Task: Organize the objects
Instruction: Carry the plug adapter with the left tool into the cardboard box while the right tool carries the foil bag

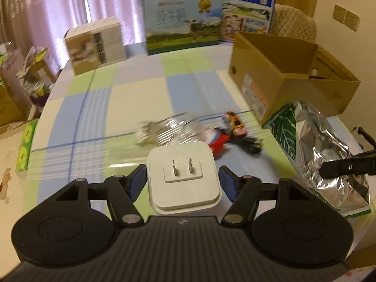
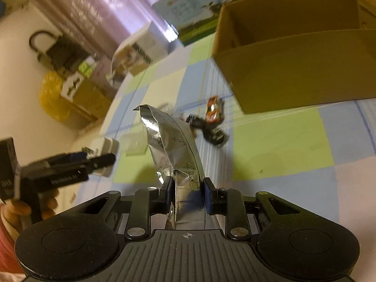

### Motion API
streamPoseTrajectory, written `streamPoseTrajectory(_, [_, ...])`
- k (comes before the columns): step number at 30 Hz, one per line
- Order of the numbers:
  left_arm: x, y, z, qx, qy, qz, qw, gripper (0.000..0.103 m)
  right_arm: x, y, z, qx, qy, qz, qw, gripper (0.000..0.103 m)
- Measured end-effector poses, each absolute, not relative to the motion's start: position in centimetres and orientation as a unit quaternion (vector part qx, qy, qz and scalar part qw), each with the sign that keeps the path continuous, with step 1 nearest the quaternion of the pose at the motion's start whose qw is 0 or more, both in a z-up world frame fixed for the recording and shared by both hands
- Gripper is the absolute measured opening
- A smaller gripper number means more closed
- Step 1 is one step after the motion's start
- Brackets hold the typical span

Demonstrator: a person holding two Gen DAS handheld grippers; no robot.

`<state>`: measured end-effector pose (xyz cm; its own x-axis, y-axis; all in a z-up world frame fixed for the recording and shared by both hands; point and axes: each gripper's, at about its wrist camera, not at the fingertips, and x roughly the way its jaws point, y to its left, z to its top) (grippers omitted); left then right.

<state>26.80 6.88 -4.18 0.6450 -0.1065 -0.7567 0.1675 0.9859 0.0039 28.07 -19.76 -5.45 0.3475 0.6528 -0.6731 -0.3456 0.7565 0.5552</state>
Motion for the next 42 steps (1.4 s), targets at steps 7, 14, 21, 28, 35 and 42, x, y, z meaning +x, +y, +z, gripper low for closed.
streamPoseTrajectory(7, [28.5, 1.5, -2.2, 0.048, 0.390, -0.102, 0.914, 0.064, 29.7, -25.3, -2.7, 0.209, 0.453, 0.285, 0.818, 0.023])
streamPoseTrajectory(14, [30.7, -3.5, -0.1, 0.057, 0.355, -0.123, 0.925, 0.064, 32.9, -30.8, 0.4, 0.256, 0.420, 0.264, 0.830, 0.023])
streamPoseTrajectory(21, [33.5, -7.8, 1.5, 0.069, 0.326, -0.136, 0.933, 0.064, 36.7, -34.4, 3.4, 0.276, 0.376, 0.256, 0.847, 0.023])
streamPoseTrajectory(28, [37.0, -11.3, 2.4, 0.077, 0.311, -0.133, 0.938, 0.064, 40.9, -36.3, 5.0, 0.278, 0.341, 0.244, 0.864, 0.023])
streamPoseTrajectory(35, [40.4, -13.5, 2.5, 0.086, 0.308, -0.122, 0.940, 0.064, 45.2, -36.9, 4.9, 0.264, 0.334, 0.234, 0.874, 0.023])
streamPoseTrajectory(42, [43.3, -14.8, 1.6, 0.090, 0.321, -0.114, 0.936, 0.064, 49.0, -36.4, 2.4, 0.245, 0.352, 0.214, 0.877, 0.023])
